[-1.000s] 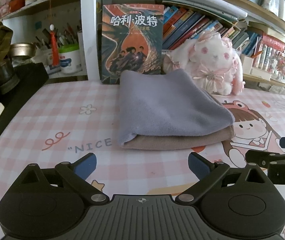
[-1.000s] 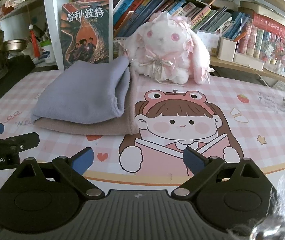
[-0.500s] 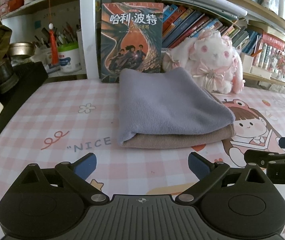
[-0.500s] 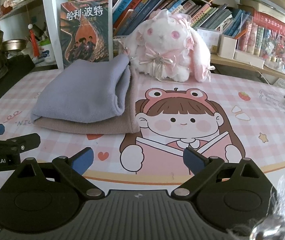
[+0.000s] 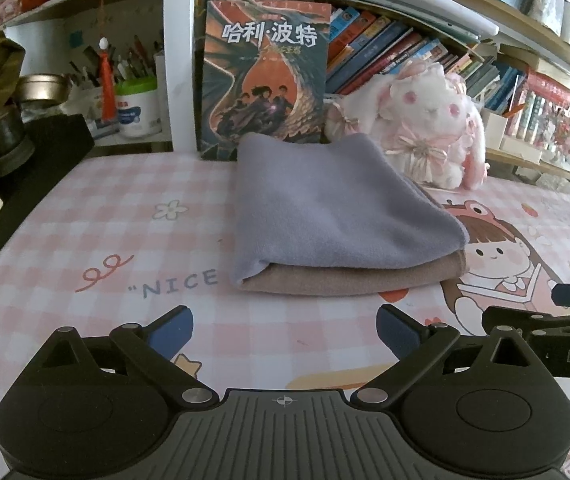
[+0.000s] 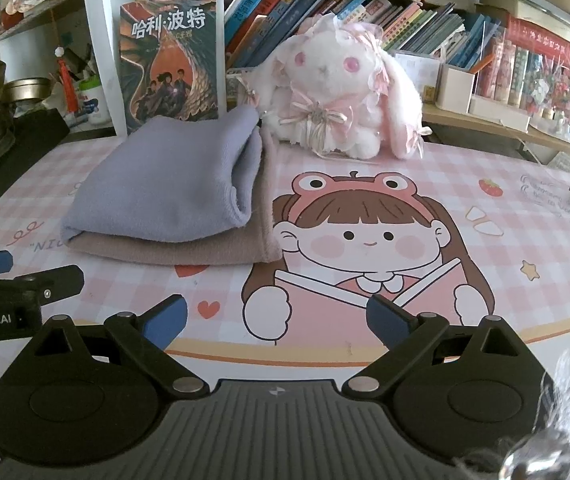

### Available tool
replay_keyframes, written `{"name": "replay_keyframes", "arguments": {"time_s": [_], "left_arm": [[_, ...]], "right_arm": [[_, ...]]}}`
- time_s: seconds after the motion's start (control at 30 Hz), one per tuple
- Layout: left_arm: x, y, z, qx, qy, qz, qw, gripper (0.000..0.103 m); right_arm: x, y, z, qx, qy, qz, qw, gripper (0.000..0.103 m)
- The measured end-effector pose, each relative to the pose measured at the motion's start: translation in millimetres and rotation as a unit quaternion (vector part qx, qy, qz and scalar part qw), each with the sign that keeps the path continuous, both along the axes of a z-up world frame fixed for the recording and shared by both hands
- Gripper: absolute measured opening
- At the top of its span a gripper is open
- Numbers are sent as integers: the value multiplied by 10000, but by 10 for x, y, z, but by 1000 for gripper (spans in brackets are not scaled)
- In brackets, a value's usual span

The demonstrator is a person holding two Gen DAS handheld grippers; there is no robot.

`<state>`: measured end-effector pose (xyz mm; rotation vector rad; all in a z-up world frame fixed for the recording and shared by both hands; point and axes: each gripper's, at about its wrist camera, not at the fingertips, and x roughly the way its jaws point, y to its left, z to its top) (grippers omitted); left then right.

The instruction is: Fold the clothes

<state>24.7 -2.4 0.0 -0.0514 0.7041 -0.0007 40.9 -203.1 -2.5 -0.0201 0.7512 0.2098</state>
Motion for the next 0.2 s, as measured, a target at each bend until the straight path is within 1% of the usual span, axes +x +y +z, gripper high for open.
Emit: {"name": "replay_keyframes", "arguments": {"time_s": [0.2], "left_arm": [[-9, -9, -4, 11, -14, 44, 10000, 100]], "right_arm": [[-13, 10, -11, -6, 15, -15, 10000, 97]]}}
